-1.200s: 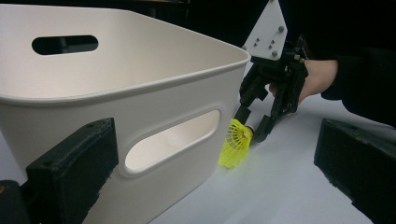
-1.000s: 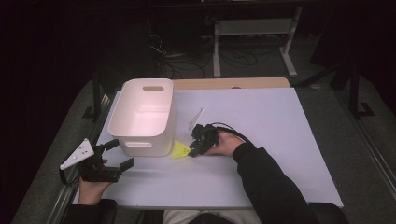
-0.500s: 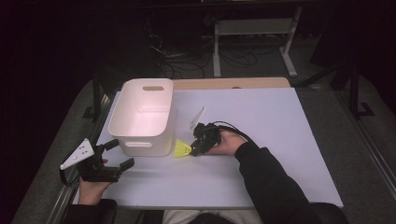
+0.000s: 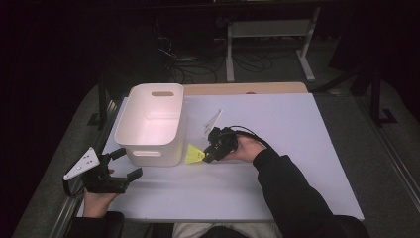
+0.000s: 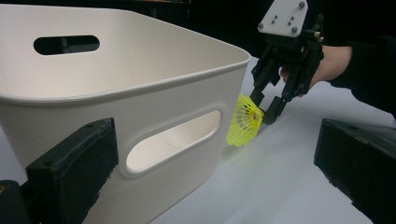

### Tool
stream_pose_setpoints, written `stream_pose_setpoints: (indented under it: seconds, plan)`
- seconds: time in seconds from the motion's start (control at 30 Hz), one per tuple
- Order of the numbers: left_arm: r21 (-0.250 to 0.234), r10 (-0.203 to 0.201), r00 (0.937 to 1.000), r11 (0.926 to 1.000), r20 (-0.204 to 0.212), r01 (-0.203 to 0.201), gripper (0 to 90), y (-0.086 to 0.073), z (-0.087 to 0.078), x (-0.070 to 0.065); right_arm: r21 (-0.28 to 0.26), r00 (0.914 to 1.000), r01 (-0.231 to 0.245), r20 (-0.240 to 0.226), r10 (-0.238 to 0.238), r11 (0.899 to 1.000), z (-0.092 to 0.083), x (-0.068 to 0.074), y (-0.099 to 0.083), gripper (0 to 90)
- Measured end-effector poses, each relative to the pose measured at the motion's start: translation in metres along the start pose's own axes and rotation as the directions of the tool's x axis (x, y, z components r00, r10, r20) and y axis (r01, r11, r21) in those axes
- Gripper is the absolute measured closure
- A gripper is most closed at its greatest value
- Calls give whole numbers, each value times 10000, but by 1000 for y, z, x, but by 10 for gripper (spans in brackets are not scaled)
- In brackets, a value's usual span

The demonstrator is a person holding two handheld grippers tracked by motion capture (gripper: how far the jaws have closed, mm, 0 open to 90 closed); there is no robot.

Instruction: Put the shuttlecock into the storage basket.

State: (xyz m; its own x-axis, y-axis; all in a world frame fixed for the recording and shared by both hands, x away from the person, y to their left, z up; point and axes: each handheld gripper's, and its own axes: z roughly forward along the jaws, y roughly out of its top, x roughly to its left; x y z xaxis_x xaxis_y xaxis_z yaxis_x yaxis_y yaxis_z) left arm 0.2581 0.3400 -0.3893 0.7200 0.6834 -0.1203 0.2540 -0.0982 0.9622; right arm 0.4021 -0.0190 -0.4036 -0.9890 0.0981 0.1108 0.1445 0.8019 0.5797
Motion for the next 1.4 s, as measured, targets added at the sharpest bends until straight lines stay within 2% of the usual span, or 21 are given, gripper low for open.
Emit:
stream_pose_setpoints:
  seconds: [0.97,1.1,1.4]
  plan:
    - [5,-9,10000,10000,-43,9,0,0,0,0,-606,9972,-386,609,423,9974,-53,-4,6,631]
    - [22,-6,10000,10000,-35,6,0,0,0,0,-869,9968,-452,624,508,9952,-62,-5,6,631]
    - [31,11,10000,10000,-24,-11,0,0,0,0,-1012,9963,-346,745,423,9943,-77,-6,13,632]
